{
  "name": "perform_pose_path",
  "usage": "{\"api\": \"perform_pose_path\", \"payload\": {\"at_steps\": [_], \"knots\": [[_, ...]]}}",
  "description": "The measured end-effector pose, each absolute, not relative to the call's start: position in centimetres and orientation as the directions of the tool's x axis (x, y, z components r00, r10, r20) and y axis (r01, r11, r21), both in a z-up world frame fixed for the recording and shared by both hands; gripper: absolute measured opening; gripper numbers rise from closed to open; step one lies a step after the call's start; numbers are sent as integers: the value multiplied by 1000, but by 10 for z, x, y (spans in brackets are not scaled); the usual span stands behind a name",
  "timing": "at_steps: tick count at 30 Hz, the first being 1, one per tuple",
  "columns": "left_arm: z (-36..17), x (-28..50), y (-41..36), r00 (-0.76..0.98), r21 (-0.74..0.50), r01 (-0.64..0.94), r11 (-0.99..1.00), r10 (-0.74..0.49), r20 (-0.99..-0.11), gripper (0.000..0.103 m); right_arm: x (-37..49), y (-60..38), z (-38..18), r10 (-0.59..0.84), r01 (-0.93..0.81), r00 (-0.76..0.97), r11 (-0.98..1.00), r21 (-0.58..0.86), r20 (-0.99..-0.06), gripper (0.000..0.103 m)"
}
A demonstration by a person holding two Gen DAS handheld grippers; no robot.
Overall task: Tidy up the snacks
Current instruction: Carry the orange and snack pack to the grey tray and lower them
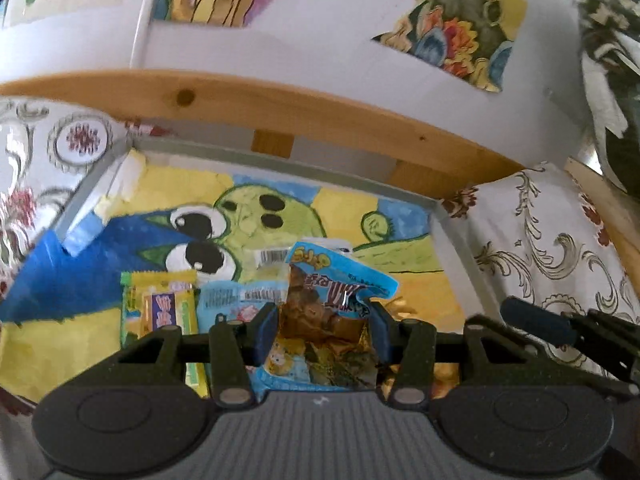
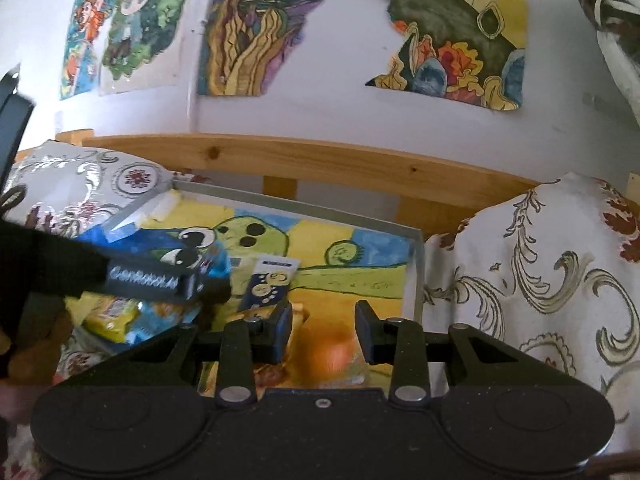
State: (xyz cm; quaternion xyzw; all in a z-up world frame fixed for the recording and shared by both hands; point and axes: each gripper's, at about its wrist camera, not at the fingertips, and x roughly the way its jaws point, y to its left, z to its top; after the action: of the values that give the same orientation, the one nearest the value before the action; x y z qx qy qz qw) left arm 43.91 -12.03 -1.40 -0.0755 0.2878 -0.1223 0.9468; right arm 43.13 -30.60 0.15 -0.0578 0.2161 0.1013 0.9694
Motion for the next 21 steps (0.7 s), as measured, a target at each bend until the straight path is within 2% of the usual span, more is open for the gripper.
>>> {"api": "perform_pose_path", "payload": {"at_steps": [3,11,16,19,21], "knots": [[-19,445,-114,796,-258,173,951,-289,-532,53,444,-303,-3,168,-230,881,969,-90,-443,37],[-21,444,-116,795,-238,207,949,-305,-524,57,450,-302,-13,157,-220,870,972,-83,-467,40],[-20,441,-118,789,-241,211,947,-310,-531,63,442,-305,-11,148,-207,875,975,-80,-462,54],[-18,438,-118,789,-250,205,946,-311,-529,72,436,-309,-7,140,-192,880,979,-70,-454,61],[-16,435,-117,793,-259,200,945,-311,-525,81,432,-311,-2,132,-182,884,981,-71,-448,68]]}}
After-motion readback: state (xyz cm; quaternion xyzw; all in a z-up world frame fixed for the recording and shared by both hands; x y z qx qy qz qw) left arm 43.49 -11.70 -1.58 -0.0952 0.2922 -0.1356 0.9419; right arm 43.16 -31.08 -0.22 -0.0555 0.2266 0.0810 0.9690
